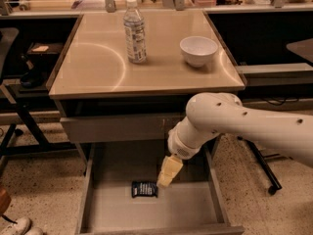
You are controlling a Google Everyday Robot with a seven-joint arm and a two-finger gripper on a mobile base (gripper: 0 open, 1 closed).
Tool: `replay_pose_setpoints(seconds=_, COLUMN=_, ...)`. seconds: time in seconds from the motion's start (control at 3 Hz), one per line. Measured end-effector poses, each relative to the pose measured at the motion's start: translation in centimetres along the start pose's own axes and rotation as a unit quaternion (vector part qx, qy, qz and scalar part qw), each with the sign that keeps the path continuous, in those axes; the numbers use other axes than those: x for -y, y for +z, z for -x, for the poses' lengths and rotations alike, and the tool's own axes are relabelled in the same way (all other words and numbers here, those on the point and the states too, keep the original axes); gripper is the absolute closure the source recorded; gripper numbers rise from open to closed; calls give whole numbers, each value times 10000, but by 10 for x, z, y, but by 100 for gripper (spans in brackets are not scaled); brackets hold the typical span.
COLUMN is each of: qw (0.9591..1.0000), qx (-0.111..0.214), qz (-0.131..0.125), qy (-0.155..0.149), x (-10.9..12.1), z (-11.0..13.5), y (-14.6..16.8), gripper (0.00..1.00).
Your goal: Pick rxbar blueberry from middle drawer and place on counter
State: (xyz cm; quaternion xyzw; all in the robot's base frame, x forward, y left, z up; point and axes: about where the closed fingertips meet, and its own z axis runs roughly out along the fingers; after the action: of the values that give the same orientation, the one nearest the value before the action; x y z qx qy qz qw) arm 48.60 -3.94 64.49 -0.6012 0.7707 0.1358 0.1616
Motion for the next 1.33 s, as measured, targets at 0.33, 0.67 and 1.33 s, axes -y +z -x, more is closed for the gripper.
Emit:
replay_pose_setpoints(seconds=0.33, qw=9999, qx=-149, qz=24, qy=56, x=17, z=-12, y=58, gripper=0)
replay_pose_setpoints(seconds=0.67, qw=9999, qx=-149, qz=24, qy=56, x=17, z=-12, y=58, gripper=0)
replay_pose_setpoints(seconds=1.33, qw=9996, qx=-68, qz=250, qy=-95, x=5, z=-11, y=134, gripper=0)
